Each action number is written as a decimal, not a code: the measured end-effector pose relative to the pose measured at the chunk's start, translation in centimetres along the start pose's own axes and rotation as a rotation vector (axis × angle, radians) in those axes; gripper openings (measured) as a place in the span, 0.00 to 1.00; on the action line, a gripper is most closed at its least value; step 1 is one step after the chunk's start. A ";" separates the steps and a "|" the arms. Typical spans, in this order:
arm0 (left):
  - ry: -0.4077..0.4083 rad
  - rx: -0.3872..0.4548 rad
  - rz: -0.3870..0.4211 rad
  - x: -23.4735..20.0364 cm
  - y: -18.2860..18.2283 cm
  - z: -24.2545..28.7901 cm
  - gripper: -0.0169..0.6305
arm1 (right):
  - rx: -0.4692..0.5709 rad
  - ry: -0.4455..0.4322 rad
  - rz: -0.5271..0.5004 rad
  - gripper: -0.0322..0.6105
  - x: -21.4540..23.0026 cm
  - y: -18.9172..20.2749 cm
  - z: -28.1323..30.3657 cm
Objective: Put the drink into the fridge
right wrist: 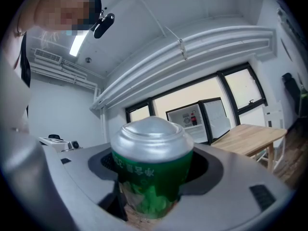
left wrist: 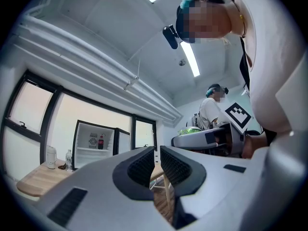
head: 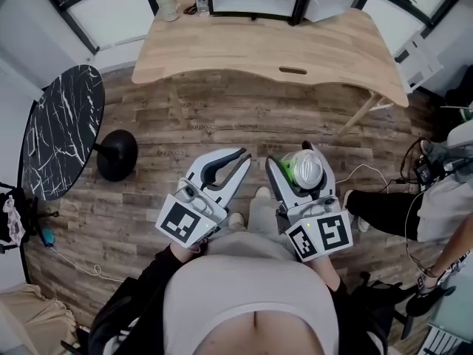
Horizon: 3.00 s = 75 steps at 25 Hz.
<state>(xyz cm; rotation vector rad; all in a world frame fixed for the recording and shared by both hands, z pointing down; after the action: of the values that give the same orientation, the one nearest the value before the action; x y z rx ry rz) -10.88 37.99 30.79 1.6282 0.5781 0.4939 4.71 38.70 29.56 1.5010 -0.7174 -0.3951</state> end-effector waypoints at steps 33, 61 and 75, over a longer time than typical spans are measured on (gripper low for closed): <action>-0.078 0.000 0.009 -10.7 1.9 21.6 0.09 | -0.046 -0.109 0.018 0.59 19.1 -2.7 16.0; -0.106 -0.017 -0.003 -12.0 4.1 30.6 0.09 | -0.058 -0.182 0.063 0.59 27.5 -3.1 20.2; -0.163 -0.036 -0.010 -12.0 4.4 29.9 0.09 | -0.106 -0.231 0.099 0.59 27.6 -1.8 20.6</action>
<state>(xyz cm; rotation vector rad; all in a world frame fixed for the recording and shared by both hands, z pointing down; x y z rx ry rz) -1.34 6.90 31.33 1.6130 0.4532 0.3583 12.19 5.08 31.32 1.3267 -0.9345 -0.5290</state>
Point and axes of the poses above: the fingertips, and each gripper's own axes: z forward along the fingers, x to its right, y out of its underside, the point moved 6 cm from there along -z, backward along the fingers, and after that the axes turned 14 degrees about -y, right-handed, at the moved point
